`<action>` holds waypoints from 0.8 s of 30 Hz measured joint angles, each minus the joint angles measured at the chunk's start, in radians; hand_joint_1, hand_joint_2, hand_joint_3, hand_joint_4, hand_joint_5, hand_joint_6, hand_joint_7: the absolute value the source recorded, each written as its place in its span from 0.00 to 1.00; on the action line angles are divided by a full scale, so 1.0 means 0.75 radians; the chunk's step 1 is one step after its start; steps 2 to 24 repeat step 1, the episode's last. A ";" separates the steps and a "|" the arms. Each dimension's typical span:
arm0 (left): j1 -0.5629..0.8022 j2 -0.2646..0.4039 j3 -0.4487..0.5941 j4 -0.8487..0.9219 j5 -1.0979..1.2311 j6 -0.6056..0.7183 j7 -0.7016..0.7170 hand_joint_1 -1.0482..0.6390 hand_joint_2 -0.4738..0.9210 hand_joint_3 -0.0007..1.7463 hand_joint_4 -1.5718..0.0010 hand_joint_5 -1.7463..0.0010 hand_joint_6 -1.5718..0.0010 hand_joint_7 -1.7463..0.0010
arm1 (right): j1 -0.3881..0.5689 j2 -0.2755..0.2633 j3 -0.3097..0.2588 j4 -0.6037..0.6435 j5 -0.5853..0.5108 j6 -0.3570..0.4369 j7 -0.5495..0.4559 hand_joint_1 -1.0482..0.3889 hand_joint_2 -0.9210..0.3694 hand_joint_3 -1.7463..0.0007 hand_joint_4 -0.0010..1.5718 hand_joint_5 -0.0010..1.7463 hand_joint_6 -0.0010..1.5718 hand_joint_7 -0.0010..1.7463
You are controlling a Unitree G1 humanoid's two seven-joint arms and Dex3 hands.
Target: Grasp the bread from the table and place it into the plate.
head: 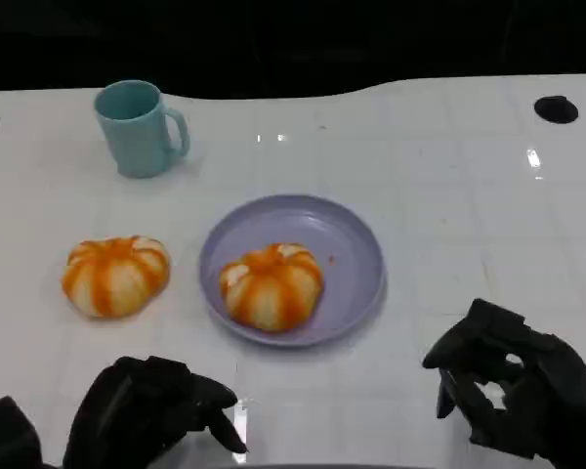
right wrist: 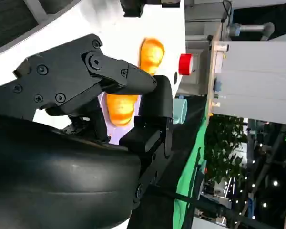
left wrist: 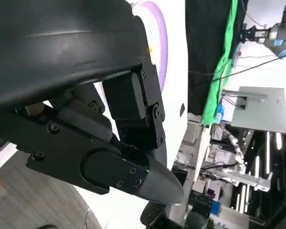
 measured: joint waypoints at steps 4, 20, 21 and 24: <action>-0.002 0.000 0.002 0.007 -0.001 -0.002 -0.001 0.08 0.95 0.00 0.20 0.50 0.01 1.00 | -0.002 0.003 0.000 0.000 0.000 -0.001 0.002 0.52 0.15 0.59 0.42 1.00 0.42 0.77; -0.002 0.000 0.002 0.007 -0.001 -0.002 -0.001 0.08 0.95 0.00 0.20 0.50 0.01 1.00 | -0.002 0.003 0.000 0.000 0.000 -0.001 0.002 0.52 0.15 0.59 0.42 1.00 0.42 0.77; -0.002 0.000 0.002 0.007 -0.001 -0.002 -0.001 0.08 0.95 0.00 0.20 0.50 0.01 1.00 | -0.002 0.003 0.000 0.000 0.000 -0.001 0.002 0.52 0.15 0.59 0.42 1.00 0.42 0.77; -0.002 0.000 0.002 0.007 -0.001 -0.002 -0.001 0.08 0.95 0.00 0.20 0.50 0.01 1.00 | -0.002 0.003 0.000 0.000 0.000 -0.001 0.002 0.52 0.15 0.59 0.42 1.00 0.42 0.77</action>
